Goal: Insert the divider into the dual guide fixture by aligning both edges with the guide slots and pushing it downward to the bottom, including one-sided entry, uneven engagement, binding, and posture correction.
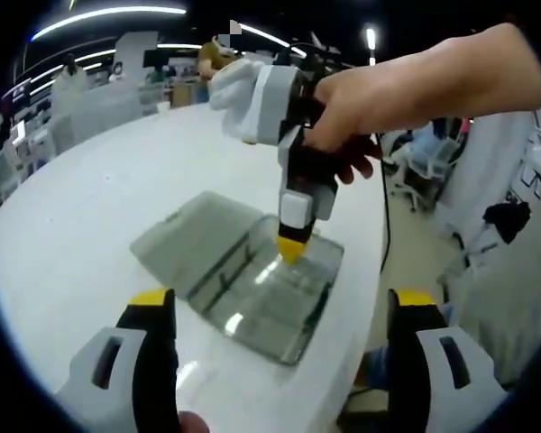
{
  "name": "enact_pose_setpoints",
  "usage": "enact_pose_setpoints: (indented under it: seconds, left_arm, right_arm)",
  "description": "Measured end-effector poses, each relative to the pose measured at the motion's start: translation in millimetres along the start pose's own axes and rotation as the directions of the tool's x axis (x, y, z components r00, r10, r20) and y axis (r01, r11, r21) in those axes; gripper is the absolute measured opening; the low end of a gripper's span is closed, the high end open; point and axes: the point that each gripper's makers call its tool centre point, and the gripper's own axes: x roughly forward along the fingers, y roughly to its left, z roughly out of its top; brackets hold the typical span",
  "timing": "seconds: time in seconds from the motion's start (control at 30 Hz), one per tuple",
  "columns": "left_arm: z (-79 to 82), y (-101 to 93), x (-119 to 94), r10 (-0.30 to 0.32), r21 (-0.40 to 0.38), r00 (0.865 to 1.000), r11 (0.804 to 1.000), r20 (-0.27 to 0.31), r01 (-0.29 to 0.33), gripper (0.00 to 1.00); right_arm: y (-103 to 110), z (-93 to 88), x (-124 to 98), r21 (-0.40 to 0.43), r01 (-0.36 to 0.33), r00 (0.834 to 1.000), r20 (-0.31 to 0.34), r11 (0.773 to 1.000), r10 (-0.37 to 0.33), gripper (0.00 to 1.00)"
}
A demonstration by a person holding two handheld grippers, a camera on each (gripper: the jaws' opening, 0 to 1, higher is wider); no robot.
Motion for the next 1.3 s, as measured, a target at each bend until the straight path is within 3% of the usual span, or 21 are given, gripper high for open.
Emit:
enact_pose_setpoints:
  seconds: [1.3]
  left_arm:
    - [-0.1,1.6,3.8,-0.012,0.007,1.0,1.0,-0.008,0.012,0.95]
  right_arm:
    - [-1.0,1.0,11.1,-0.035,0.032,0.999,0.005,0.999,-0.032,0.0]
